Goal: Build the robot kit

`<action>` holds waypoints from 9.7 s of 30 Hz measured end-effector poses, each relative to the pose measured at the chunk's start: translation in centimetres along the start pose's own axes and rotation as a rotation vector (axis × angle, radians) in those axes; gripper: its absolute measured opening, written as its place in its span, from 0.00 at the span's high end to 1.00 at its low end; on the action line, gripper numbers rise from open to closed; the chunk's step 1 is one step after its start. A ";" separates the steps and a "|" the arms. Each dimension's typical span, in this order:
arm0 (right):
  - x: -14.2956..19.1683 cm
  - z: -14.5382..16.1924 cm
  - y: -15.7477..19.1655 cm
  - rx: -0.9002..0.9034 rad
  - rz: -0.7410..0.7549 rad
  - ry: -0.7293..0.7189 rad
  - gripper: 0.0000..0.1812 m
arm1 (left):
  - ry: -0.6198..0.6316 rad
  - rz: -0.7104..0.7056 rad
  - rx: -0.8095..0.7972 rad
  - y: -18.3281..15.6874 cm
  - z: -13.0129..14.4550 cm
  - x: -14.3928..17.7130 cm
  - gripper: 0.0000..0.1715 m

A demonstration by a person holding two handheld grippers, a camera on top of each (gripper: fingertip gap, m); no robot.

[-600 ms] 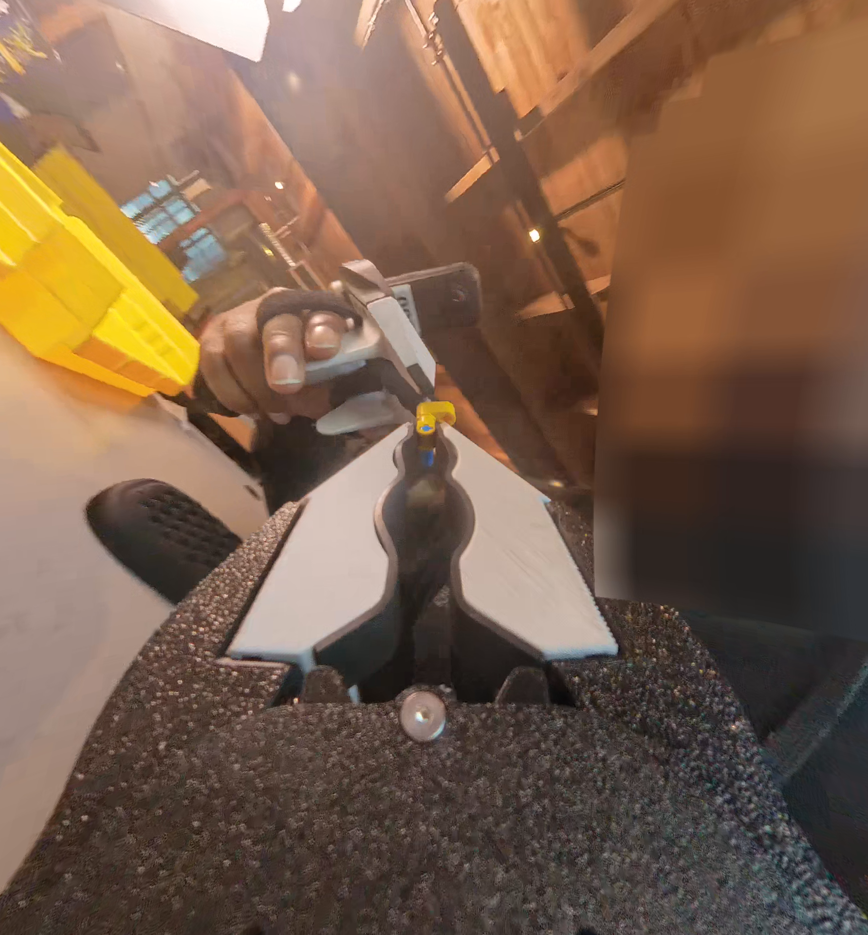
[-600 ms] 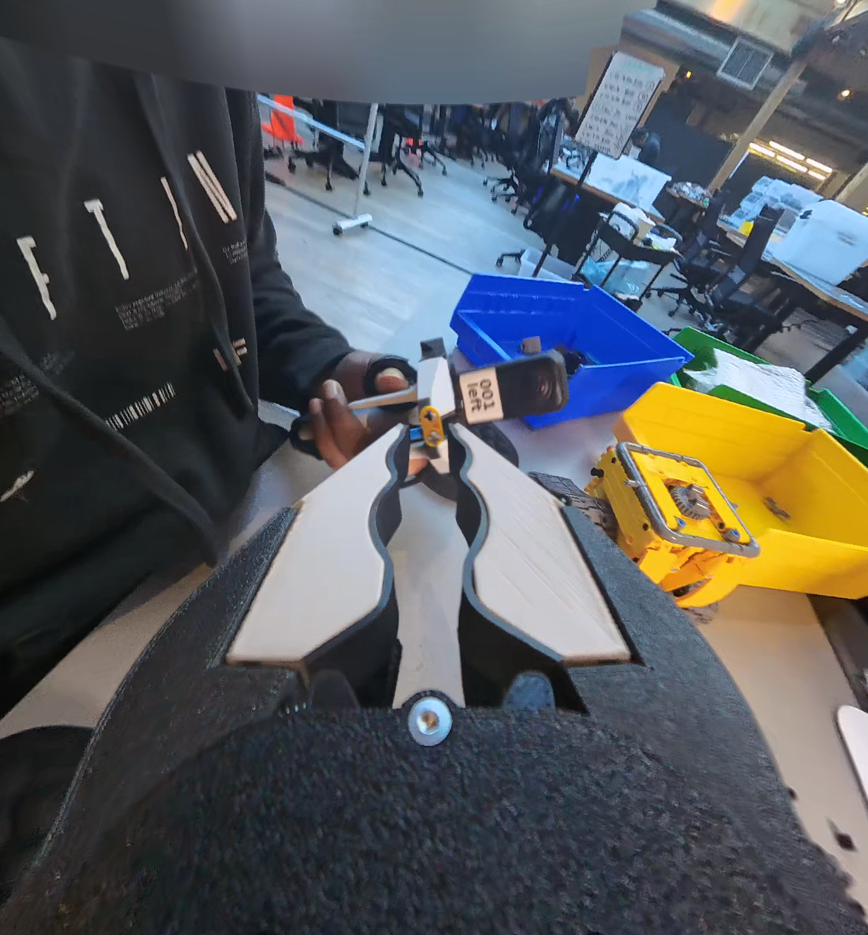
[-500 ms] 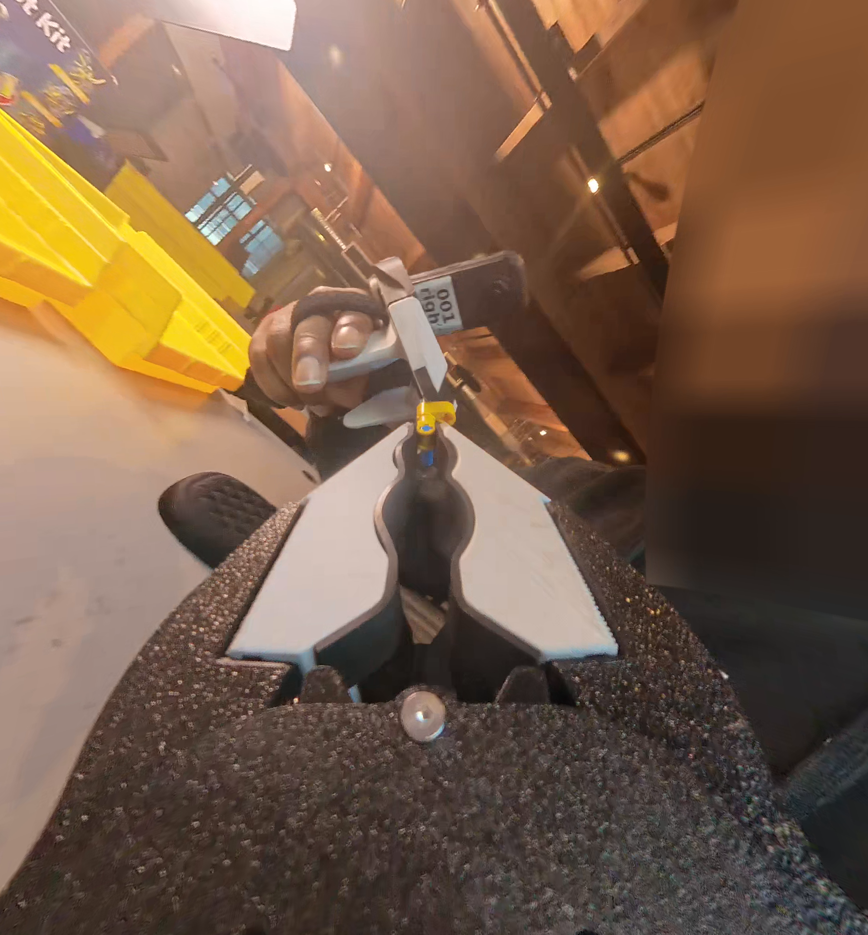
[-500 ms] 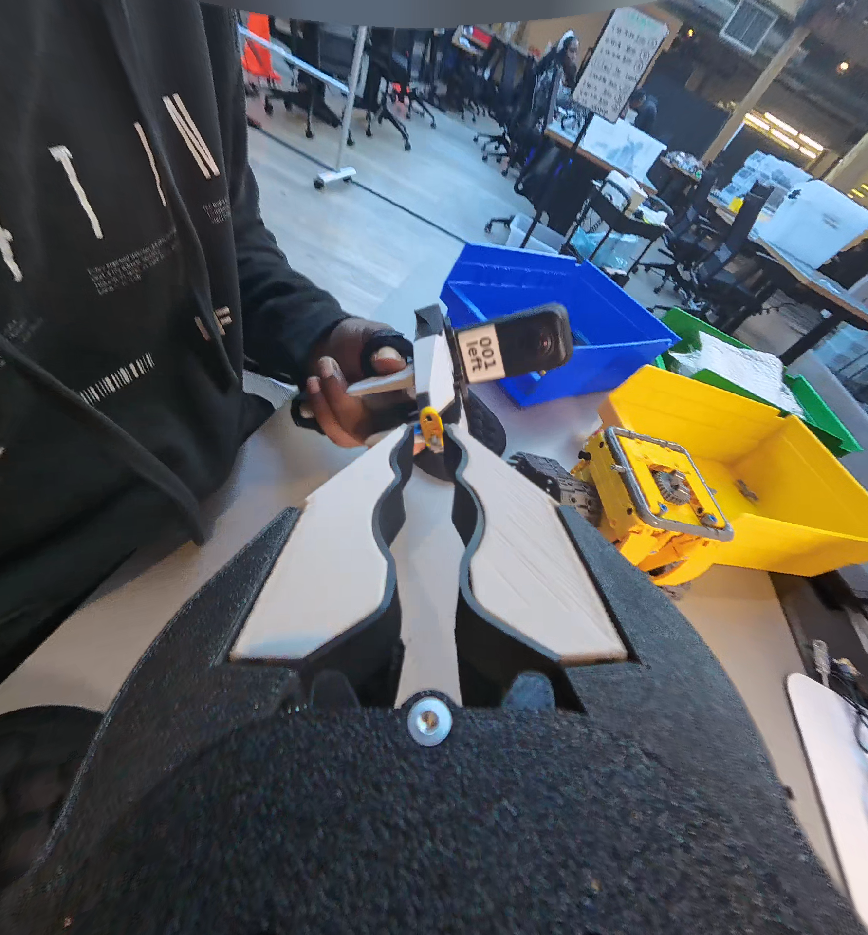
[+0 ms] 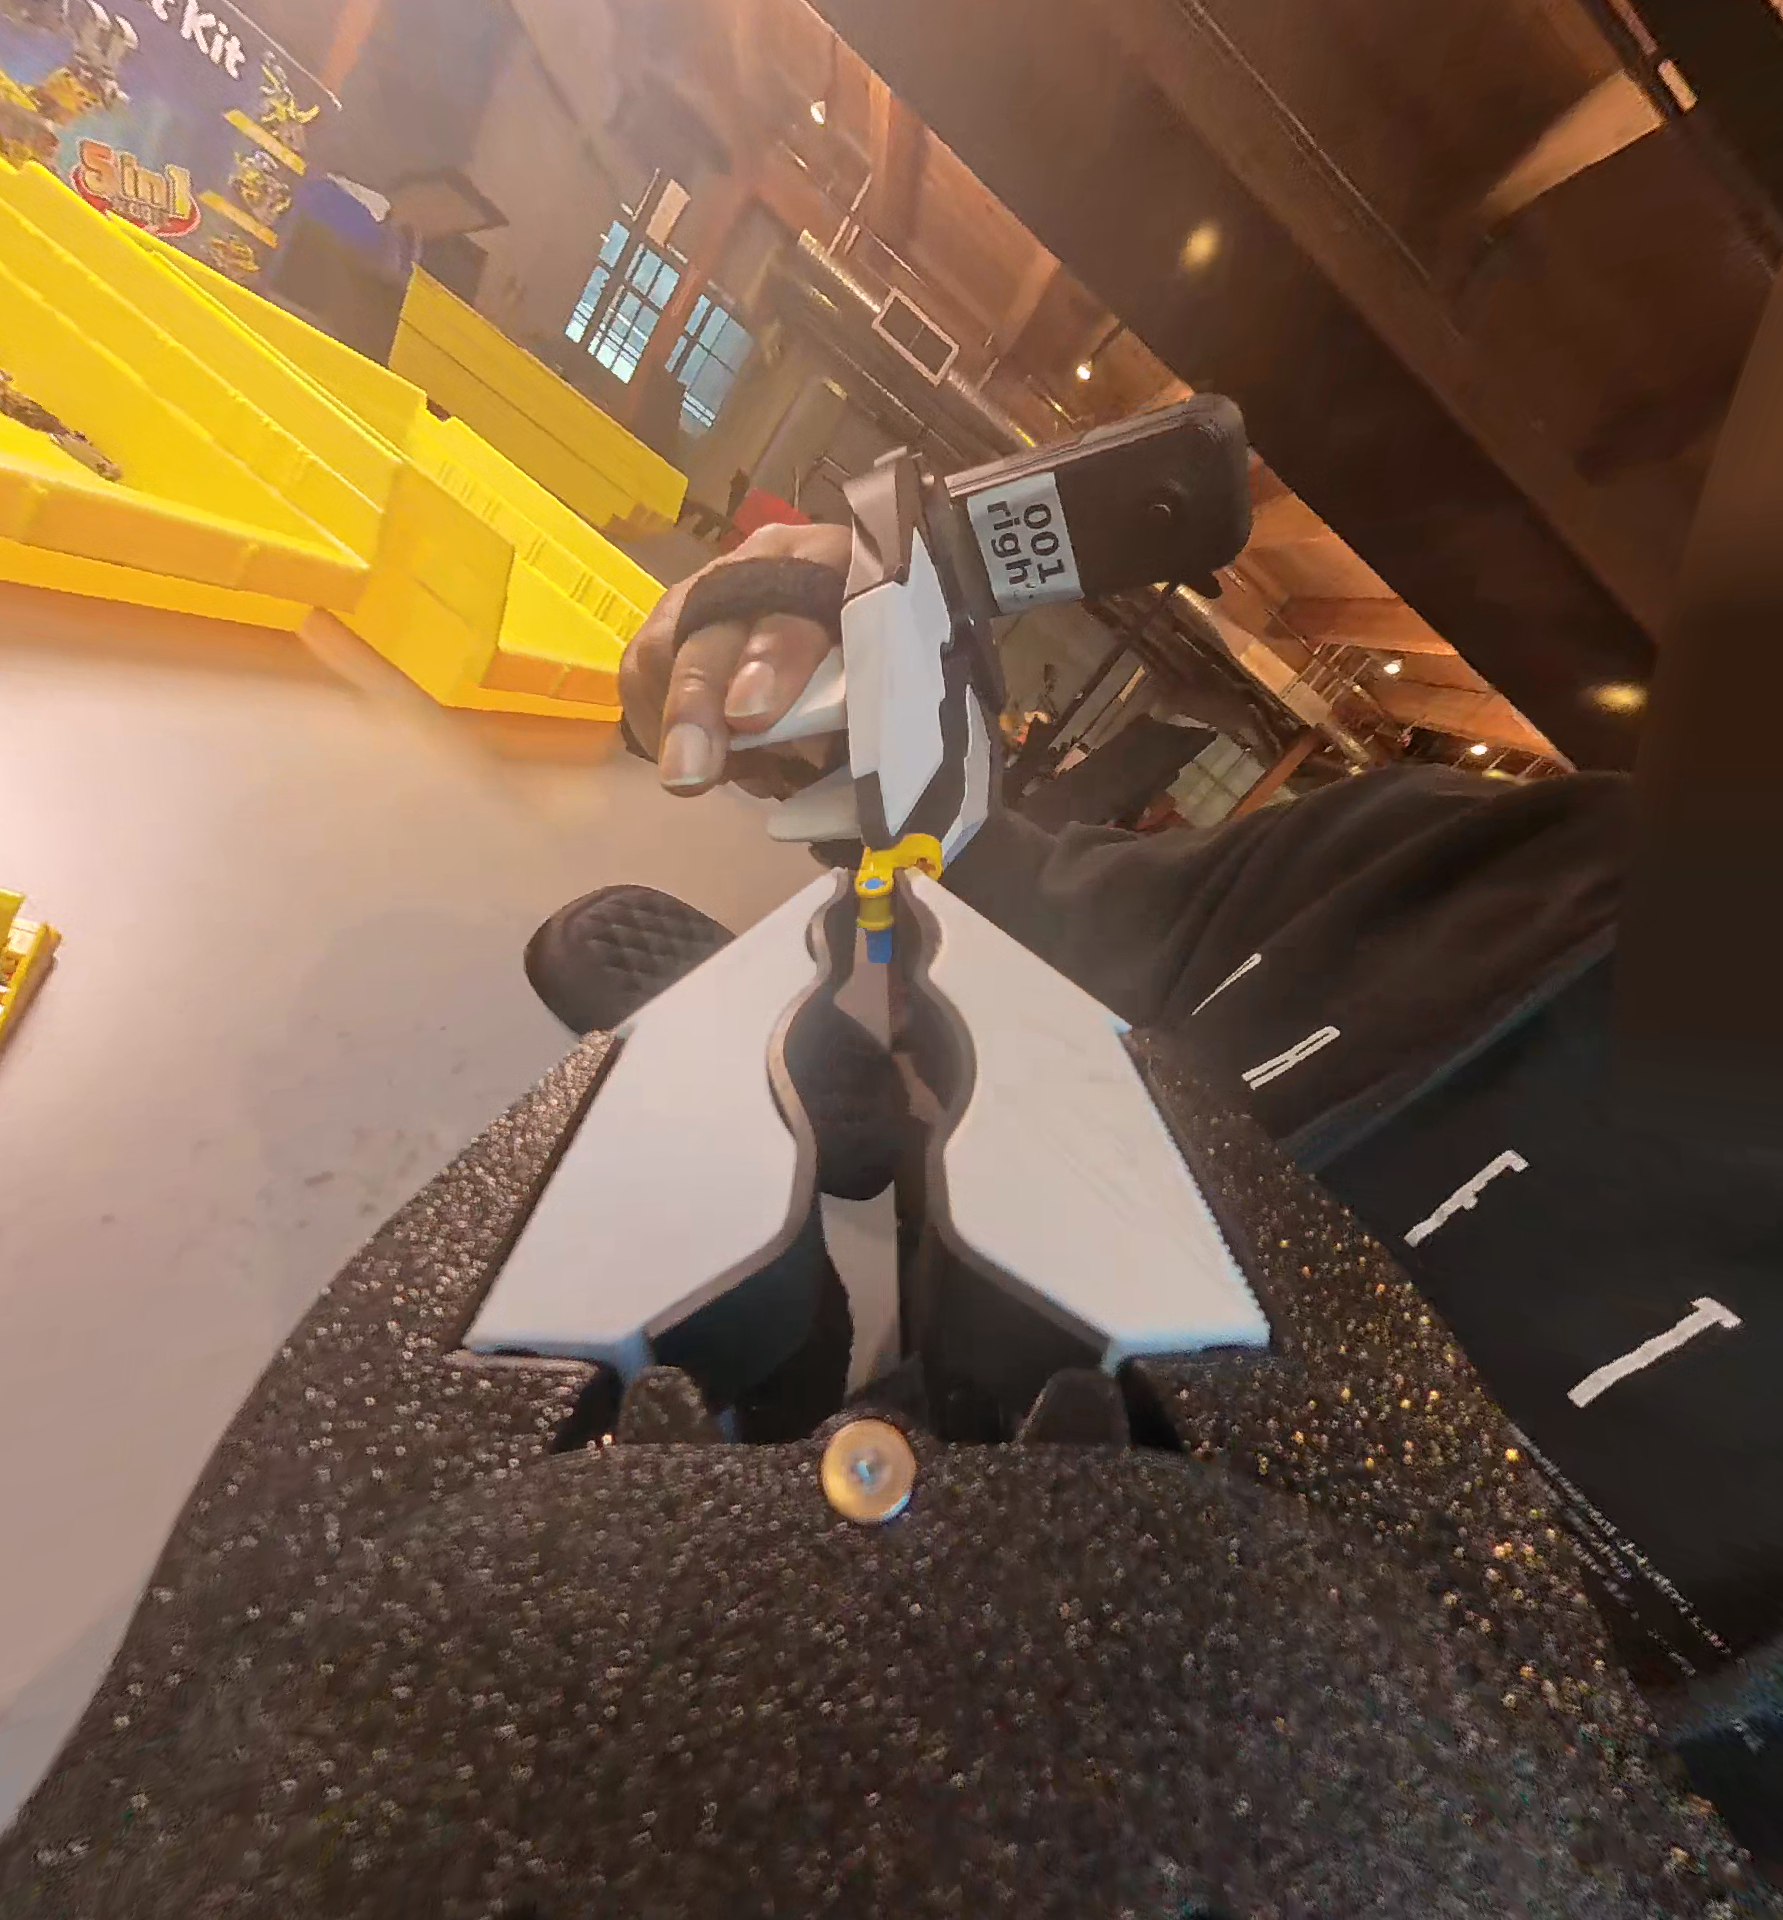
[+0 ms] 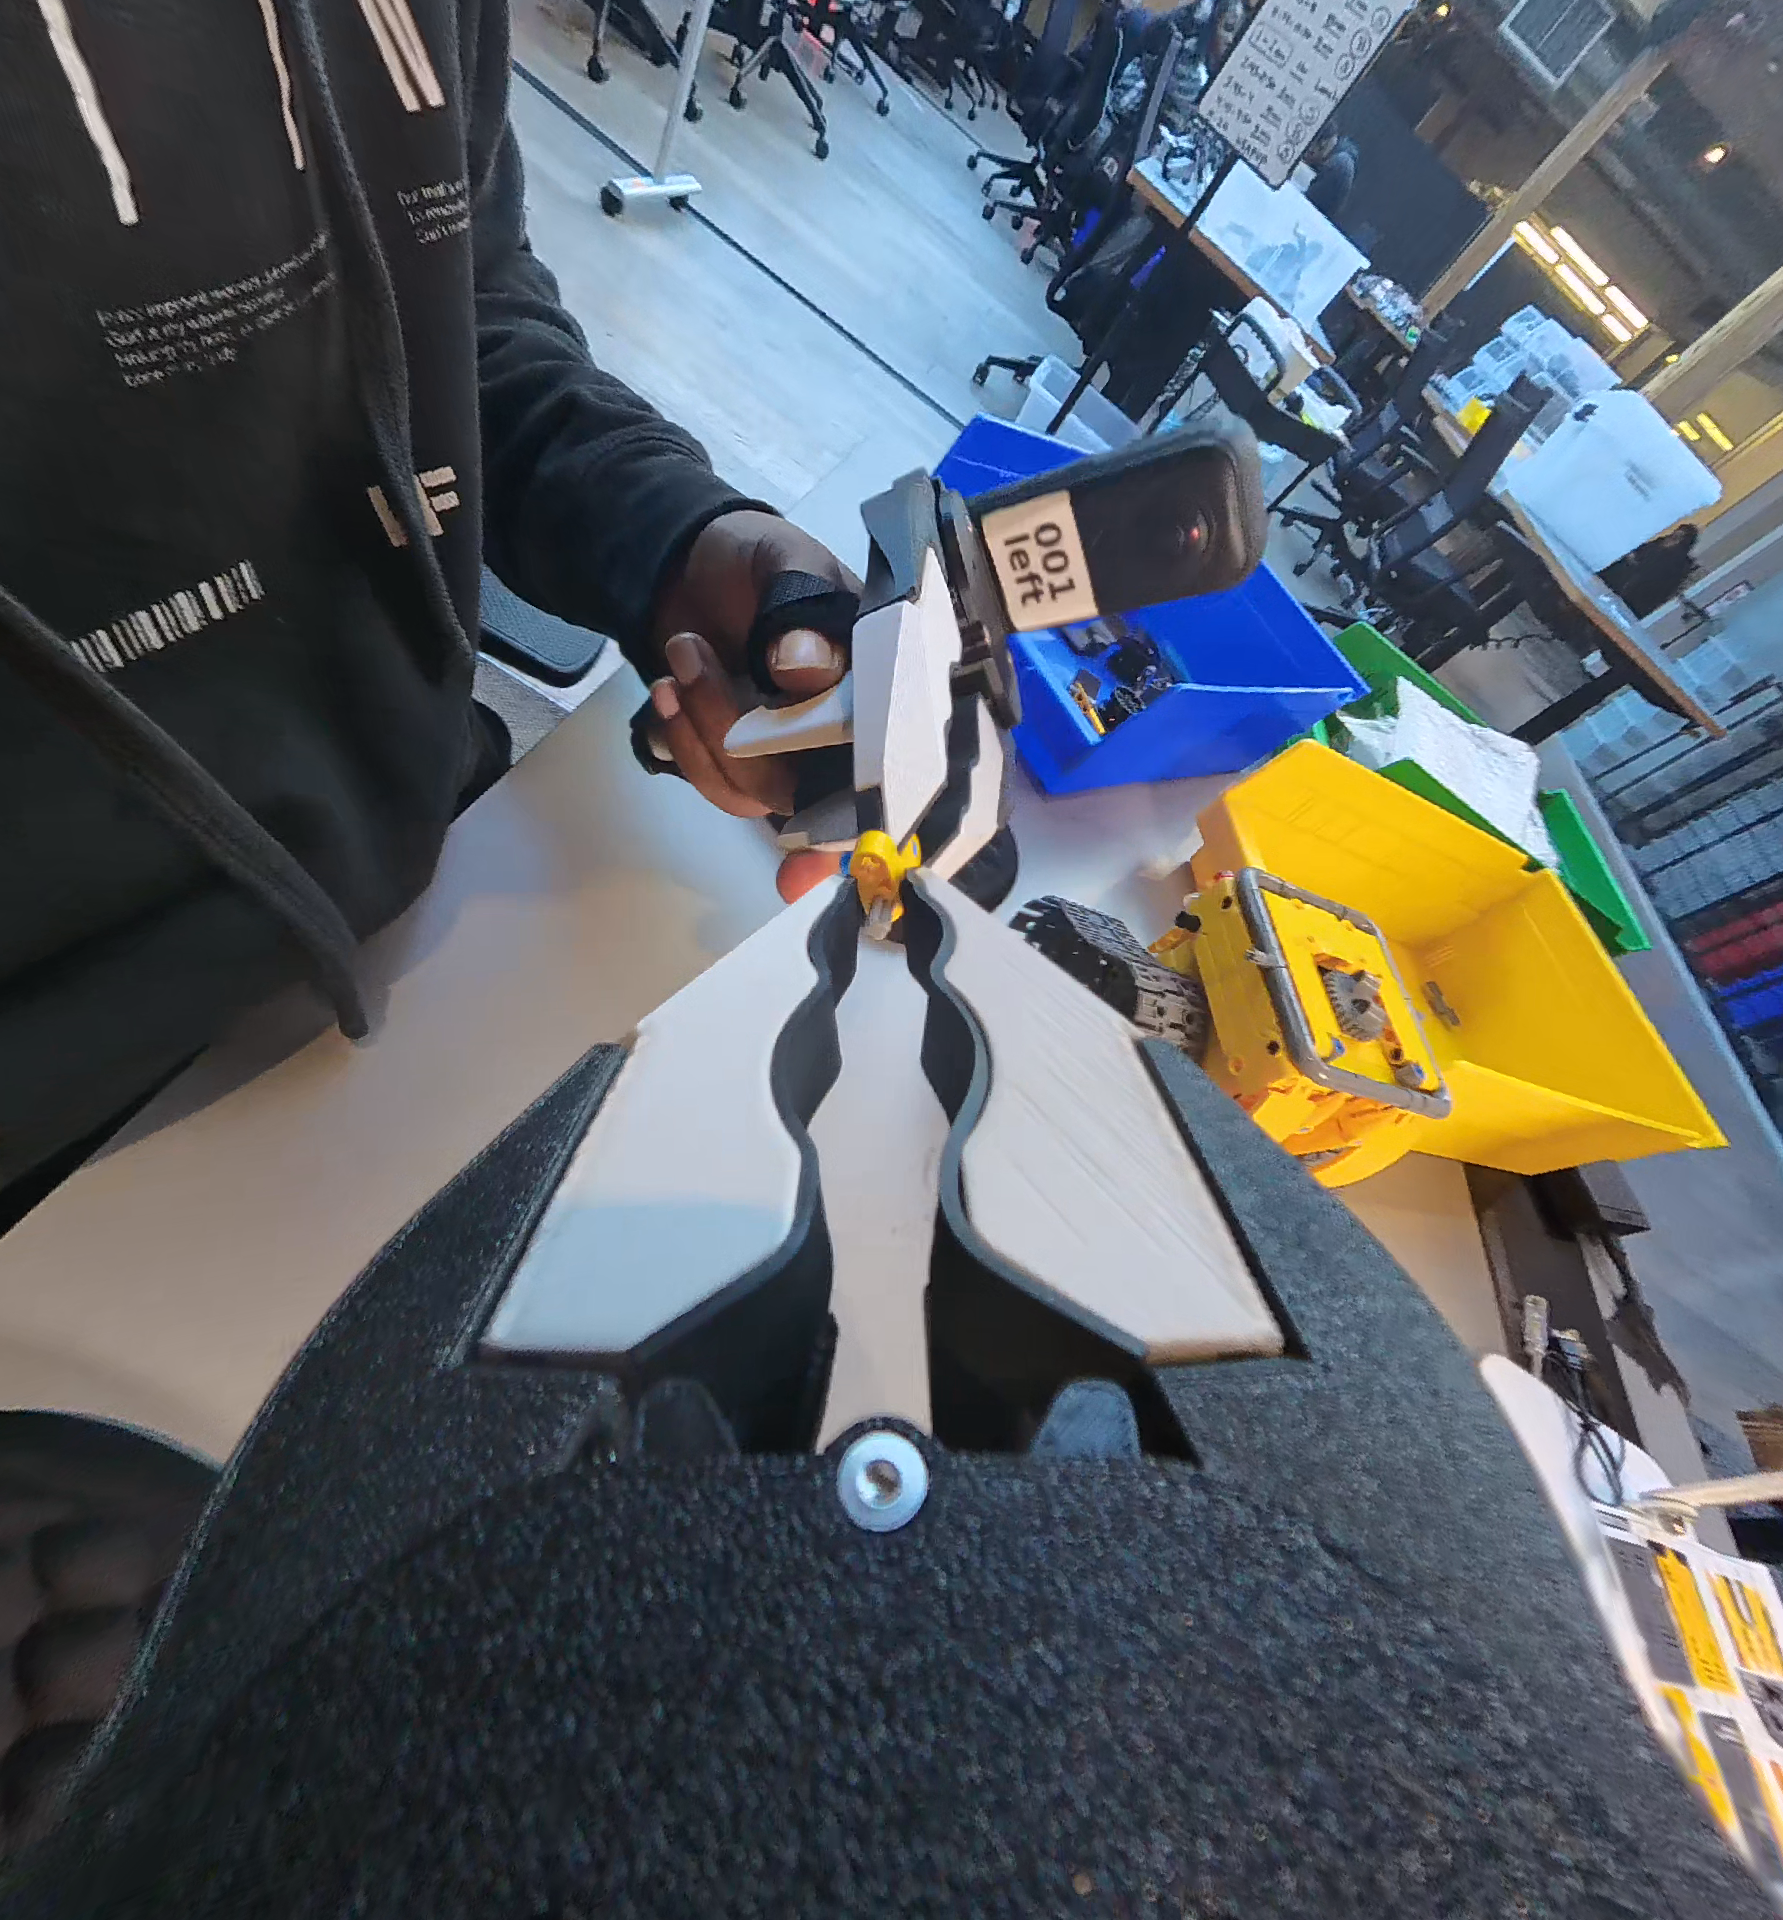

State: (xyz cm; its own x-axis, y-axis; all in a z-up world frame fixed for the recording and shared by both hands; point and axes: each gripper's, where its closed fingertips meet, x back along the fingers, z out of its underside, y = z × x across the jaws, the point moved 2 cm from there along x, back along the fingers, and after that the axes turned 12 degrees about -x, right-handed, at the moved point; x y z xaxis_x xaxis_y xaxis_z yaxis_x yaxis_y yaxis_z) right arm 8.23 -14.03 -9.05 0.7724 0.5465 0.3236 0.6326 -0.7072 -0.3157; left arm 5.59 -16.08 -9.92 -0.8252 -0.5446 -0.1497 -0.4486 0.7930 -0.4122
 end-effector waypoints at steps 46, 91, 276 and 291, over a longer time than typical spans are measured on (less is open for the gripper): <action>-0.4 8.0 -6.4 -0.439 0.164 -0.193 0.92 | 0.338 -0.171 -0.651 9.9 0.7 0.0 0.96; 0.0 8.5 -7.0 -0.536 0.169 -0.267 0.80 | 0.262 -0.226 -0.597 10.6 -0.7 0.8 0.97; 4.6 5.6 -9.0 -0.158 0.504 -0.142 0.93 | 0.014 0.080 0.091 10.3 -2.7 -0.6 0.96; 4.3 6.5 -8.6 -0.518 0.256 -0.341 0.95 | 0.238 -0.082 -0.489 9.5 -1.2 -0.4 0.85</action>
State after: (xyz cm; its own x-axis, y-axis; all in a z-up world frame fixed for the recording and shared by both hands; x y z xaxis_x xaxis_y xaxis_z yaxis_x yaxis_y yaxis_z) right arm 6.42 -2.65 -10.78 0.9230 0.3835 -0.0318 0.3837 -0.9109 0.1515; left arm 1.22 -8.03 -12.72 -0.8103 -0.5780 0.0962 -0.5749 0.8160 0.0601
